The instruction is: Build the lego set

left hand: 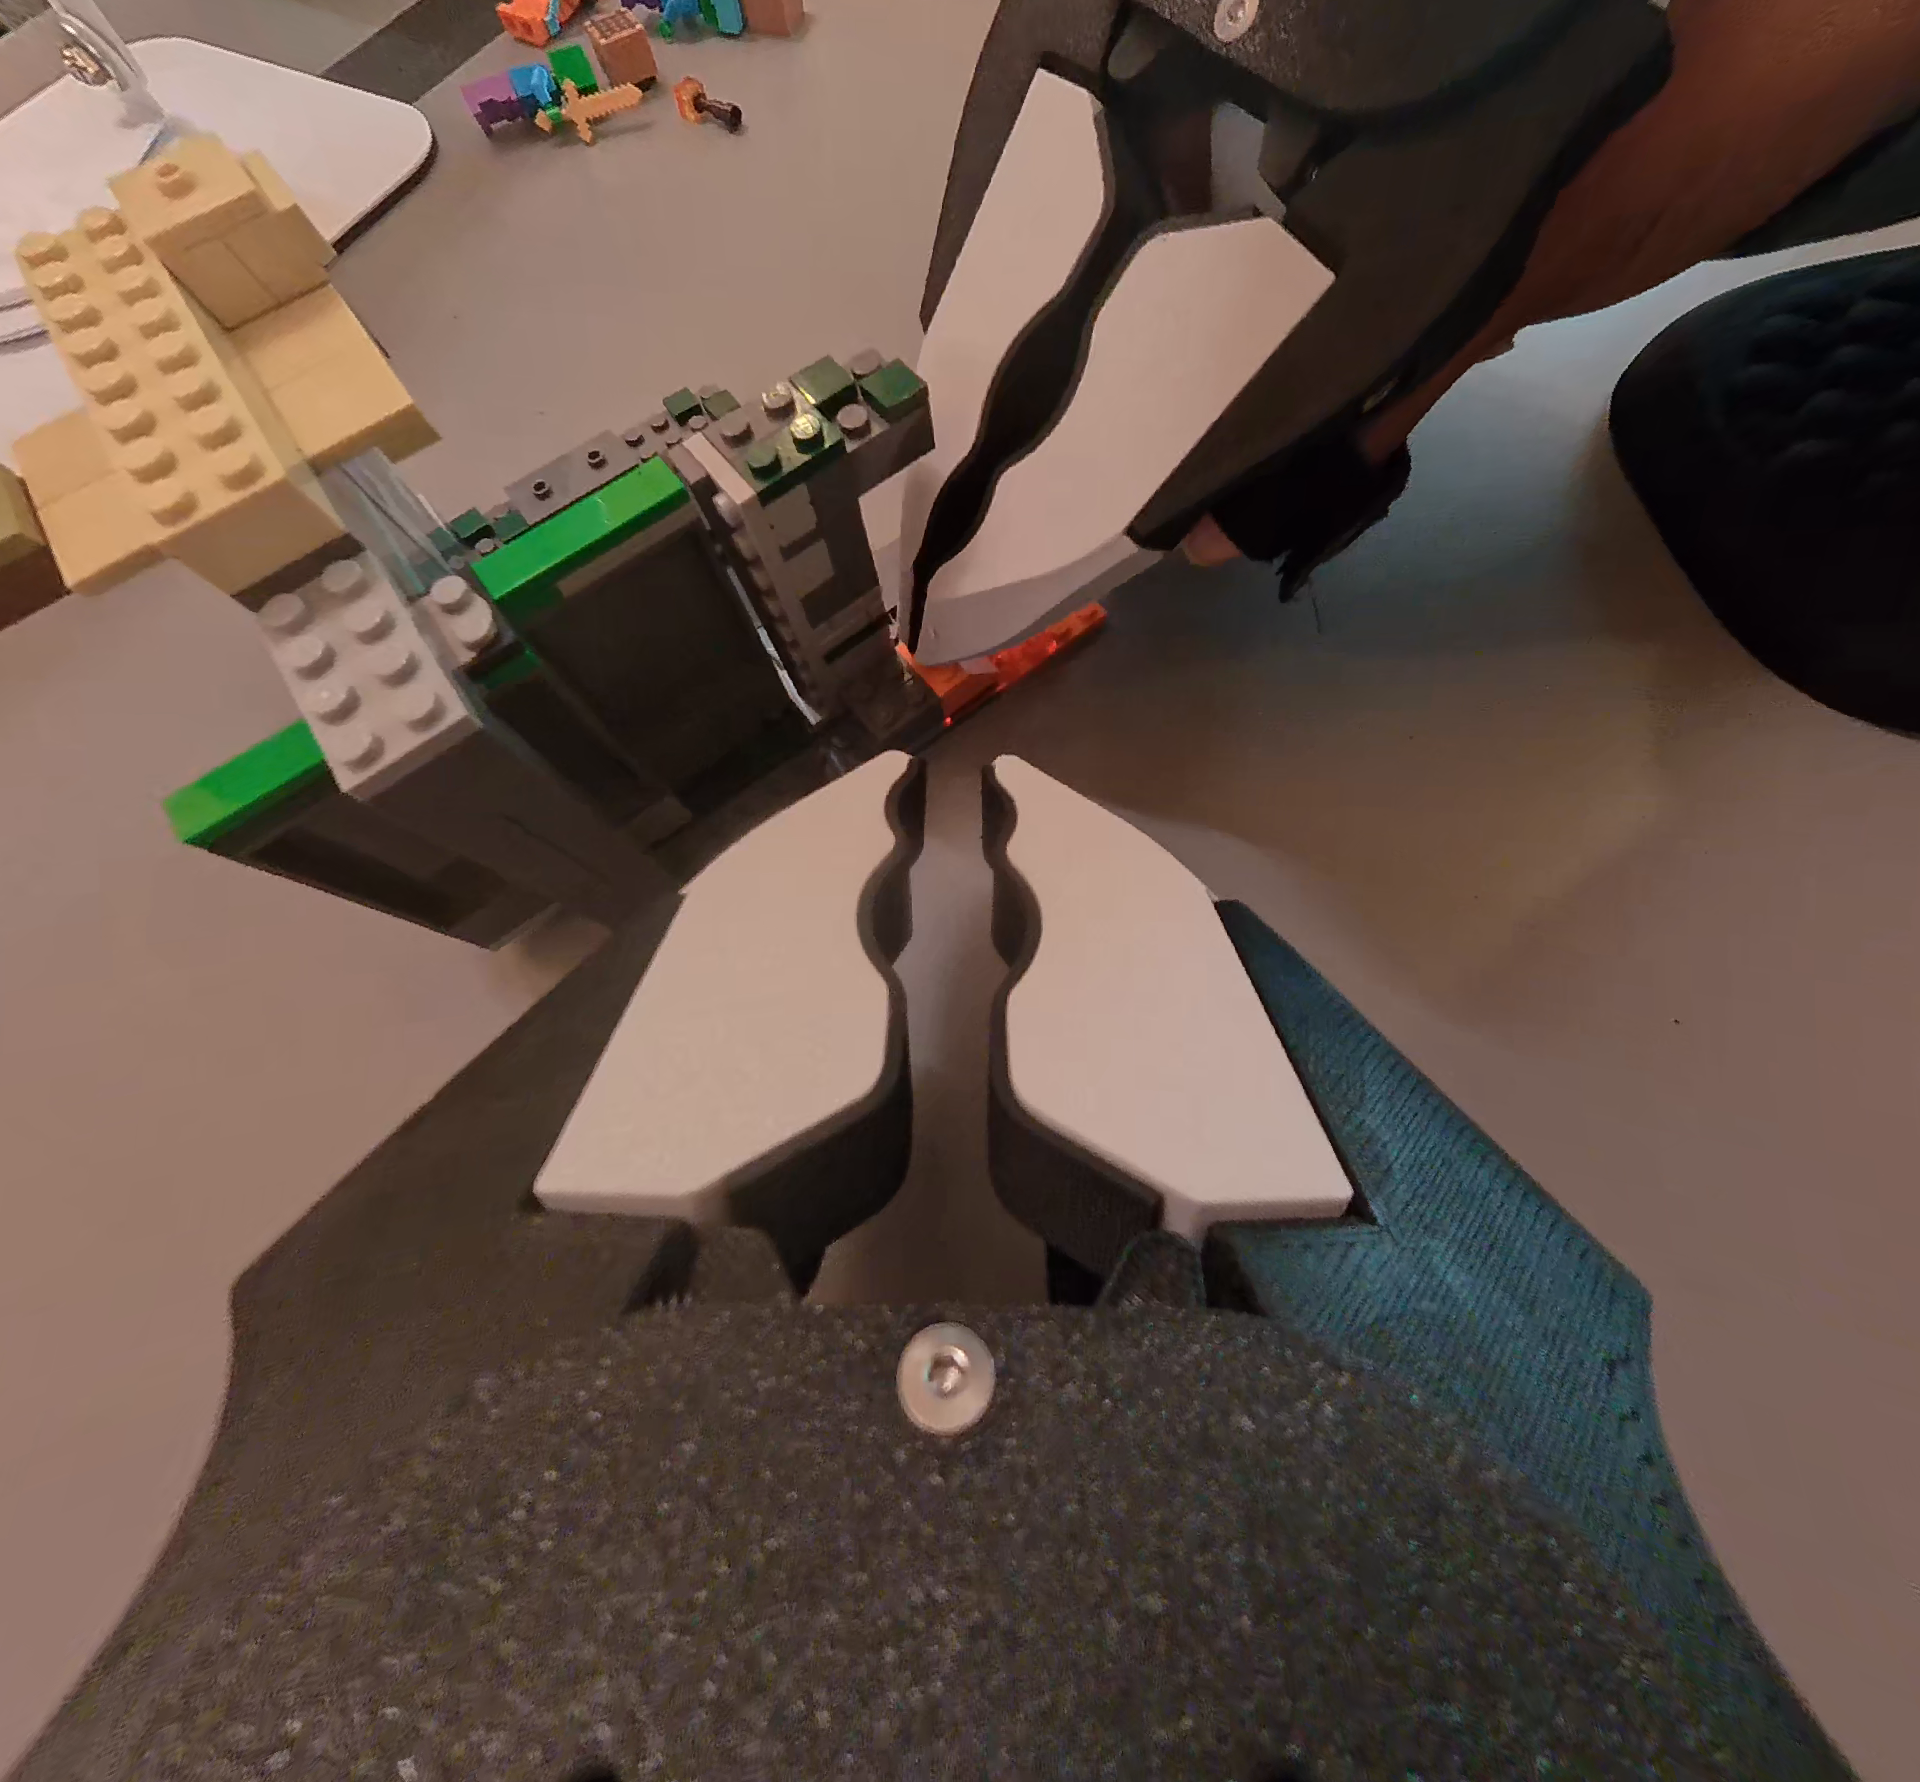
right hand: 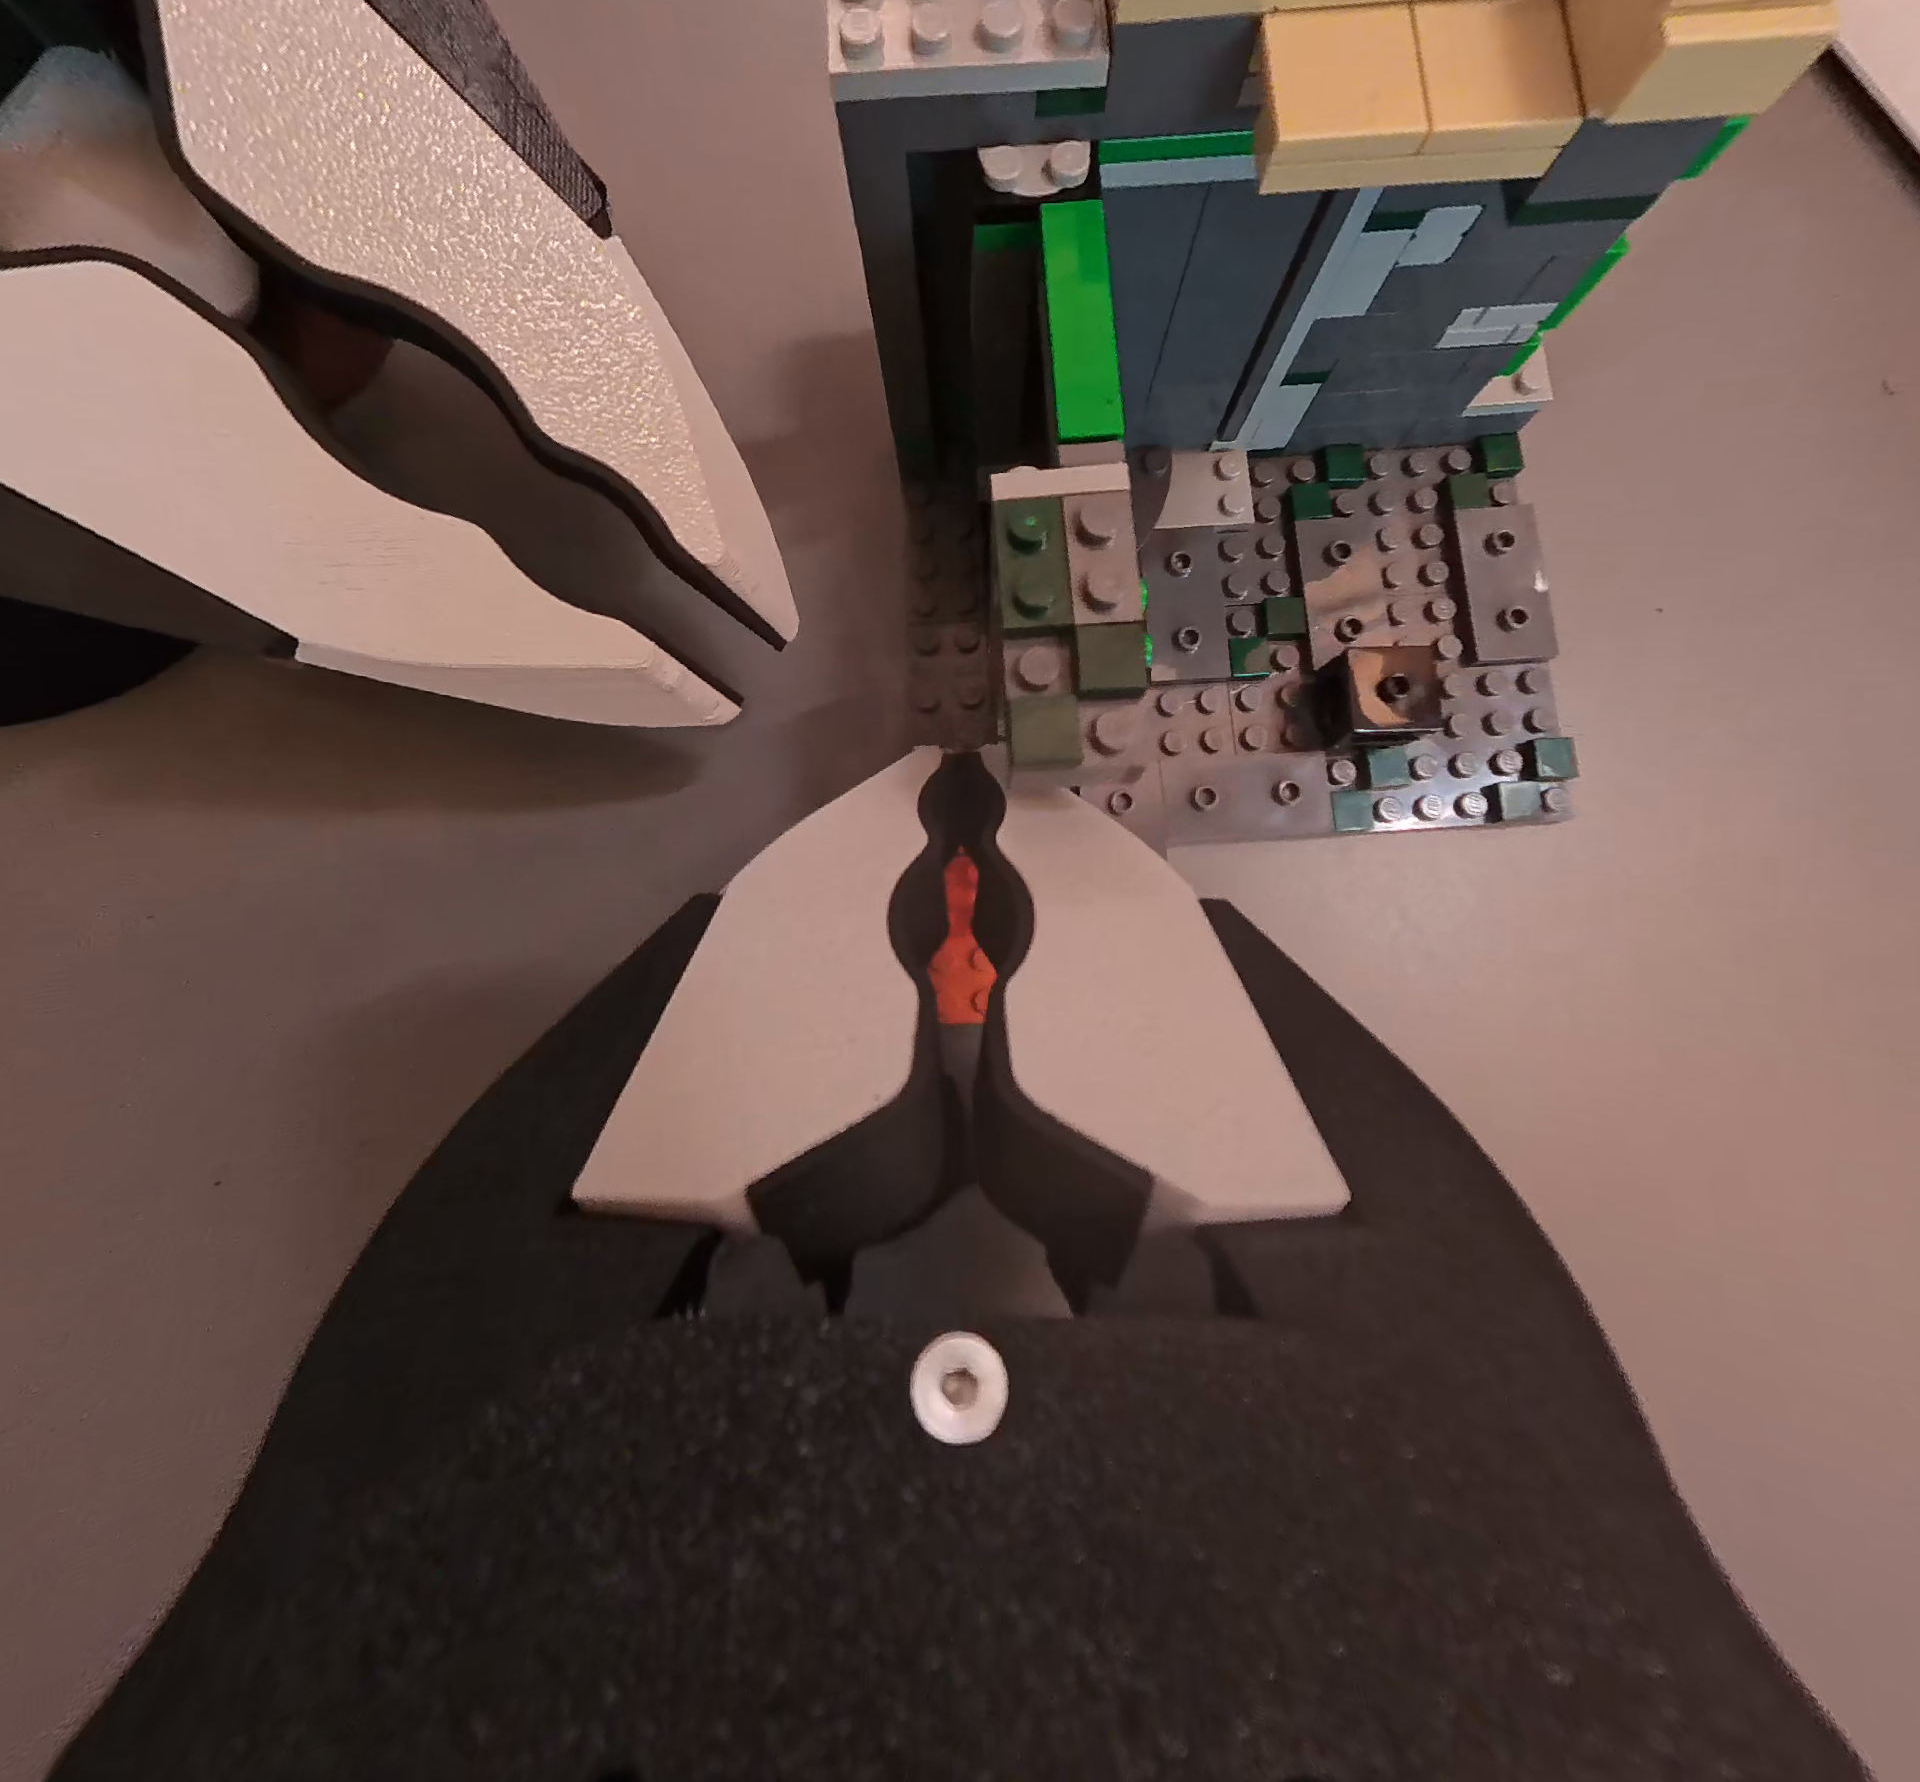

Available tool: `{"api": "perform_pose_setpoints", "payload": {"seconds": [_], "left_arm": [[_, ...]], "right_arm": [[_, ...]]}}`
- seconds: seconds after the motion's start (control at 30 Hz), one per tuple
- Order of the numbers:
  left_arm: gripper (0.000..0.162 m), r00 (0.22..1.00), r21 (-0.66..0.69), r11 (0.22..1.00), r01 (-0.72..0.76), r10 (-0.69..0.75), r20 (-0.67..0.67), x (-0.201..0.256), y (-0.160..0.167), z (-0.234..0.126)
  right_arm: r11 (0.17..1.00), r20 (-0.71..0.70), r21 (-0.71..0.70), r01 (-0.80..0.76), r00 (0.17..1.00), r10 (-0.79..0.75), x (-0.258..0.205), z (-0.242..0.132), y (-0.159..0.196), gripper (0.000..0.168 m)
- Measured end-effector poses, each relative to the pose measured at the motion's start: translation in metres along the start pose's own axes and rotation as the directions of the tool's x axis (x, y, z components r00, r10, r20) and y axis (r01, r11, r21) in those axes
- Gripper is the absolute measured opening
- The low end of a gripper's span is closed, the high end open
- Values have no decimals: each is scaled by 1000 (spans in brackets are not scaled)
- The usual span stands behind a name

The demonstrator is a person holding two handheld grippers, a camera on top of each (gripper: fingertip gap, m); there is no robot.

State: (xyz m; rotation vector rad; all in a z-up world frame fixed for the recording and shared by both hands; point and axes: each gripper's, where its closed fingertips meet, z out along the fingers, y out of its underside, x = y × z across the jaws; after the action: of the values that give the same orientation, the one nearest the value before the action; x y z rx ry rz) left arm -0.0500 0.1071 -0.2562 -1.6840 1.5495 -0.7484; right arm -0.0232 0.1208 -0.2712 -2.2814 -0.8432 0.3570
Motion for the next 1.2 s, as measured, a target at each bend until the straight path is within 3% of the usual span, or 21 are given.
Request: {"api": "perform_pose_setpoints", "payload": {"seconds": [0.33, 0.5, 0.63, 0.67, 0.7, 0.83, 1.2], "left_arm": [[10, 1000, 4, 1000, 5, -5, 1, -1, 0, 0], [10, 1000, 24, 1000, 14, -14, 16, -6, -3, -5], [10, 999, 39, 999, 22, -23, 26, -10, -6, -8], [10, 999, 42, 999, 22, -23, 29, -11, -7, -9], [10, 999, 46, 999, 23, -24, 33, -12, -7, -10], [9, 998, 67, 997, 25, -28, 49, -18, -10, -15], [9, 996, 115, 993, 26, -36, 84, -28, -15, -27]], "right_arm": [[1000, 0, 14, -8, 1000, 8, 0, 0, -2, 0], [993, 80, 83, -86, 994, 80, -11, -12, -2, 0], [990, -38, 131, -50, 998, 55, 0, -30, 9, 0], [993, -72, 109, -54, 995, 62, 3, -29, 16, 55], [996, -87, 67, -57, 994, 63, 4, -26, 23, 72], [1000, -124, 13, -18, 992, 19, 7, -15, 33, 70], [998, -14, -67, 9, 1000, -10, 19, 3, 23, 50]]}}
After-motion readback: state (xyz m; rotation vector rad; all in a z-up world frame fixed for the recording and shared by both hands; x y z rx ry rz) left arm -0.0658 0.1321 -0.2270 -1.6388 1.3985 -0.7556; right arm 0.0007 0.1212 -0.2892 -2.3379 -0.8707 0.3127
